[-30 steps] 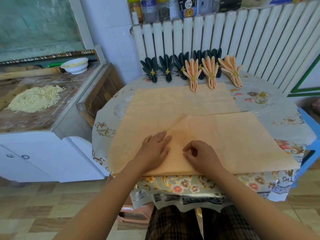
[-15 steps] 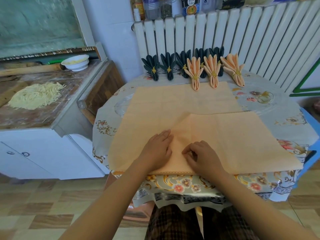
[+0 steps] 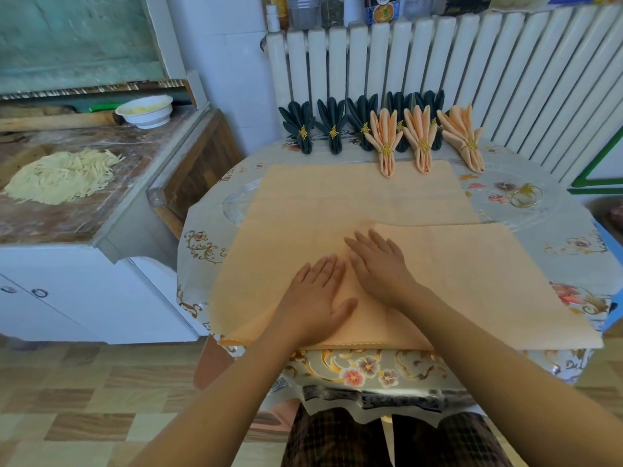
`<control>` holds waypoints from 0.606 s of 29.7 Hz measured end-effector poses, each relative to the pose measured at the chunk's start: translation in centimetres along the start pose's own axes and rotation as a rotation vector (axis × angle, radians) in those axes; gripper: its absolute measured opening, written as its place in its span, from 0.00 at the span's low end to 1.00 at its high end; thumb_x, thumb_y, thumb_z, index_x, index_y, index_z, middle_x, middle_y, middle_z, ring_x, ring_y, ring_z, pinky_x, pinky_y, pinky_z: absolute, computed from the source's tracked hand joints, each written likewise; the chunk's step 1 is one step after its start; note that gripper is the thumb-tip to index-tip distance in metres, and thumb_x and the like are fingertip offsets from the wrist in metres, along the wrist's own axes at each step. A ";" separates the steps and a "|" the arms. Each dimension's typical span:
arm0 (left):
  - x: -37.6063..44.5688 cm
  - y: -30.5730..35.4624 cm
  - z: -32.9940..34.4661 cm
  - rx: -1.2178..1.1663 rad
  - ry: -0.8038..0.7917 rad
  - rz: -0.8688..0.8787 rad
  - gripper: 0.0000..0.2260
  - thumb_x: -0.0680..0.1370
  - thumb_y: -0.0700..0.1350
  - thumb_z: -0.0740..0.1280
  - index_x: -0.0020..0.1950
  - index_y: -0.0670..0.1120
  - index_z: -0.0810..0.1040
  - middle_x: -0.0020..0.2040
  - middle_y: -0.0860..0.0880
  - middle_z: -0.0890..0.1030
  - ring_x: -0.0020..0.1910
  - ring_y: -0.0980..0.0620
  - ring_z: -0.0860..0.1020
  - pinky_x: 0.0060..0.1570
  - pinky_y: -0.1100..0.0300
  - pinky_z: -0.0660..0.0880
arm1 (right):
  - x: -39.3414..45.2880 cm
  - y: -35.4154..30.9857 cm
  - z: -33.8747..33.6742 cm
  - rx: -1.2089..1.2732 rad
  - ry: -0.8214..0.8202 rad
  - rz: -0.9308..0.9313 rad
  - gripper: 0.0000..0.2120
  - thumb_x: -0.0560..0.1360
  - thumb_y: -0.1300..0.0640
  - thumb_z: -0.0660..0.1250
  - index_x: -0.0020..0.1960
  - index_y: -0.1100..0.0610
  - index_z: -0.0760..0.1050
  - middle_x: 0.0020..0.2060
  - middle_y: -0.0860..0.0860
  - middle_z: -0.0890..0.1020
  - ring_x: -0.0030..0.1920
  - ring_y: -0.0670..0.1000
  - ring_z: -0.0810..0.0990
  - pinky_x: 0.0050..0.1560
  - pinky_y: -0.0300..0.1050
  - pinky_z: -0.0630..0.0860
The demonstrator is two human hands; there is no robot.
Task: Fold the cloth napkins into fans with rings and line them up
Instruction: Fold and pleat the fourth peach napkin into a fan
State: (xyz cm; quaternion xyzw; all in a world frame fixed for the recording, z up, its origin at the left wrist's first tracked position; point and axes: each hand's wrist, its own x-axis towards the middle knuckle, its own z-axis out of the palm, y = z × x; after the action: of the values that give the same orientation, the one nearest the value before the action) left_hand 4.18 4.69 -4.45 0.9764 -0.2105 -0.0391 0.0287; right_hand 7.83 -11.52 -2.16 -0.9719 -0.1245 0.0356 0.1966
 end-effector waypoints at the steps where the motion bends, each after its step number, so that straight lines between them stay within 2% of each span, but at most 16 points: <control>1: 0.0 0.0 0.0 -0.004 0.003 0.001 0.34 0.76 0.65 0.39 0.78 0.48 0.40 0.79 0.50 0.42 0.77 0.55 0.40 0.75 0.56 0.38 | 0.8 0.4 0.4 -0.044 -0.061 0.013 0.22 0.83 0.49 0.44 0.77 0.47 0.52 0.77 0.46 0.52 0.76 0.48 0.44 0.73 0.49 0.40; 4: 0.1 0.1 0.0 0.000 0.001 0.009 0.36 0.75 0.66 0.36 0.78 0.48 0.41 0.79 0.50 0.42 0.77 0.55 0.40 0.75 0.56 0.37 | 1.8 2.2 0.9 -0.209 -0.113 0.061 0.24 0.82 0.45 0.41 0.77 0.44 0.44 0.77 0.43 0.47 0.76 0.48 0.42 0.74 0.52 0.39; 8: 0.0 -0.1 0.1 -0.011 0.001 0.010 0.32 0.80 0.63 0.44 0.79 0.48 0.41 0.79 0.50 0.41 0.77 0.55 0.40 0.75 0.55 0.37 | 3.1 3.7 0.6 -0.233 -0.099 0.165 0.24 0.81 0.44 0.40 0.77 0.43 0.43 0.77 0.43 0.46 0.76 0.51 0.42 0.74 0.57 0.38; 11: 0.0 0.0 -0.1 -0.018 -0.008 0.004 0.31 0.81 0.62 0.44 0.79 0.49 0.40 0.79 0.50 0.40 0.77 0.55 0.39 0.75 0.55 0.38 | 3.7 3.8 -0.2 -0.276 -0.099 0.217 0.25 0.81 0.45 0.39 0.77 0.47 0.41 0.77 0.46 0.45 0.76 0.53 0.40 0.73 0.58 0.35; 14: 0.0 -0.1 0.0 -0.013 -0.023 0.006 0.31 0.81 0.63 0.44 0.79 0.51 0.40 0.79 0.51 0.40 0.77 0.55 0.39 0.75 0.55 0.38 | 1.0 2.4 -0.3 -0.310 0.012 0.187 0.28 0.81 0.45 0.41 0.78 0.54 0.41 0.77 0.50 0.44 0.76 0.53 0.38 0.74 0.55 0.35; 16: 0.2 -0.2 0.0 -0.011 -0.016 0.003 0.31 0.80 0.63 0.44 0.79 0.51 0.41 0.79 0.51 0.40 0.77 0.55 0.39 0.75 0.55 0.38 | -2.5 1.2 0.2 -0.307 0.040 0.114 0.34 0.77 0.38 0.36 0.78 0.55 0.42 0.77 0.51 0.44 0.76 0.51 0.38 0.73 0.52 0.32; 18: 0.2 -0.4 -0.1 -0.024 -0.022 -0.003 0.31 0.81 0.63 0.45 0.79 0.50 0.41 0.79 0.51 0.41 0.77 0.55 0.40 0.75 0.55 0.38 | -6.3 0.2 0.8 -0.279 -0.034 0.054 0.45 0.67 0.31 0.26 0.77 0.55 0.40 0.77 0.51 0.43 0.76 0.50 0.37 0.71 0.50 0.30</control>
State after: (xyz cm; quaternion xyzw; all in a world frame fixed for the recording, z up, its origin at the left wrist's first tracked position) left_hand 4.54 4.95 -4.42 0.9758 -0.2089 -0.0523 0.0380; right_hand 1.69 -12.97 -2.87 -0.9921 -0.1052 0.0396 0.0563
